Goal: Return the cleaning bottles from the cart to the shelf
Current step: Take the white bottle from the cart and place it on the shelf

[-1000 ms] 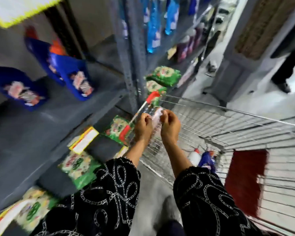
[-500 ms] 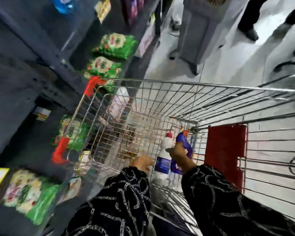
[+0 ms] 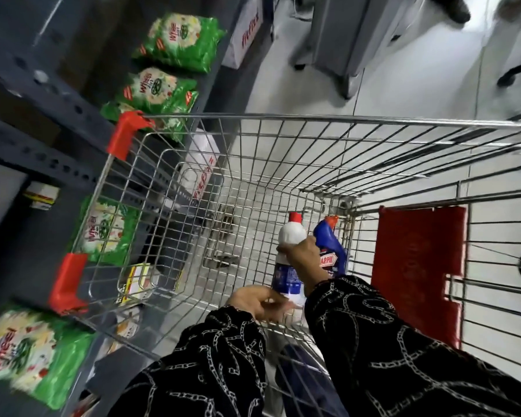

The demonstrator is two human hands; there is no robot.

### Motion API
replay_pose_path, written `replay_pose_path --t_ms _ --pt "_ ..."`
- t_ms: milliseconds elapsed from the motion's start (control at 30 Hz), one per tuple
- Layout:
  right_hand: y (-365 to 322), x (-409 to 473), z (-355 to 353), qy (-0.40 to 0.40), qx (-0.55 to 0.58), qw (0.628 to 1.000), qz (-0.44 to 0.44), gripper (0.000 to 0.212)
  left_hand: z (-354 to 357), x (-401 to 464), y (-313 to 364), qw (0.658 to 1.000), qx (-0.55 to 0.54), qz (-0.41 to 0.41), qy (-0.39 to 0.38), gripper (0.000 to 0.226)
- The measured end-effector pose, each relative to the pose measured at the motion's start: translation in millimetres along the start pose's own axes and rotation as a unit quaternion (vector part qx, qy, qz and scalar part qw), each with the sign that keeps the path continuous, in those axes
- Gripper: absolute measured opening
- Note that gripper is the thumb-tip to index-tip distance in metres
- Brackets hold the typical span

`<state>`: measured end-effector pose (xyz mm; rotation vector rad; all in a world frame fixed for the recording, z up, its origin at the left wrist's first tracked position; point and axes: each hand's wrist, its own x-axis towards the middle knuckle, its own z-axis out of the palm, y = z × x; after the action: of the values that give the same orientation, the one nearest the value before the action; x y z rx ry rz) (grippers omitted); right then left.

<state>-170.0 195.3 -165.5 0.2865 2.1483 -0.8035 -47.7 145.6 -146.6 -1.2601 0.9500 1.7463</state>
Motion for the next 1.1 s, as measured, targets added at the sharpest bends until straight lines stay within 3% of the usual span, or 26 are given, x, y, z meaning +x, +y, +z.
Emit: replay_pose_path --t_ms 67,133,233,433,500,567,667,800,900,1000,1067,1100 --pt "-2 0 -1 0.001 0.051 0.999 0.003 0.070 -5 4 -2 0.997 -0.068 -0.015 0.019 0.007" --pt "-8 -5 -7 -0.022 0.157 0.987 0.008 0.062 -8 7 1 0.991 -0.130 0.022 -0.001 0.011" --pt "-25 -25 -23 -0.134 0.305 0.943 -0.006 0.043 -3 -11 14 0.991 -0.118 0.063 -0.030 0.019" --pt "-64 -80 -72 -0.273 0.364 0.885 -0.105 0.021 -13 -70 30 0.978 -0.109 0.146 -0.097 0.024" --pt "-83 -101 -82 -0.288 0.365 0.874 -0.142 0.022 -17 -92 31 0.975 -0.112 0.177 -0.074 0.025" --pt "-104 -160 -84 -0.295 0.356 0.868 -0.179 0.027 -35 -137 11 0.963 -0.122 0.235 -0.047 0.041" --pt "-117 -179 -85 -0.302 0.338 0.866 -0.210 0.030 -47 -155 8 0.956 -0.109 0.268 -0.047 0.056" --pt "-122 -217 -67 -0.356 0.333 0.834 -0.257 0.019 -50 -213 -10 0.941 -0.100 0.310 -0.096 0.026" --pt "-136 -280 -34 -0.388 0.286 0.827 -0.289 0.025 -64 -281 -59 0.920 -0.119 0.364 -0.078 0.021" --pt "-145 -334 7 -0.415 0.225 0.825 -0.311 0.027 -96 -312 -103 0.895 -0.197 0.399 -0.024 0.036" --pt "-148 -369 36 -0.436 0.183 0.816 -0.333 0.024 -105 -342 -137 0.883 -0.198 0.425 -0.020 0.017" --pt "-151 -386 50 -0.444 0.162 0.810 -0.347 0.020 -113 -358 -152 0.878 -0.184 0.442 -0.008 0.038"
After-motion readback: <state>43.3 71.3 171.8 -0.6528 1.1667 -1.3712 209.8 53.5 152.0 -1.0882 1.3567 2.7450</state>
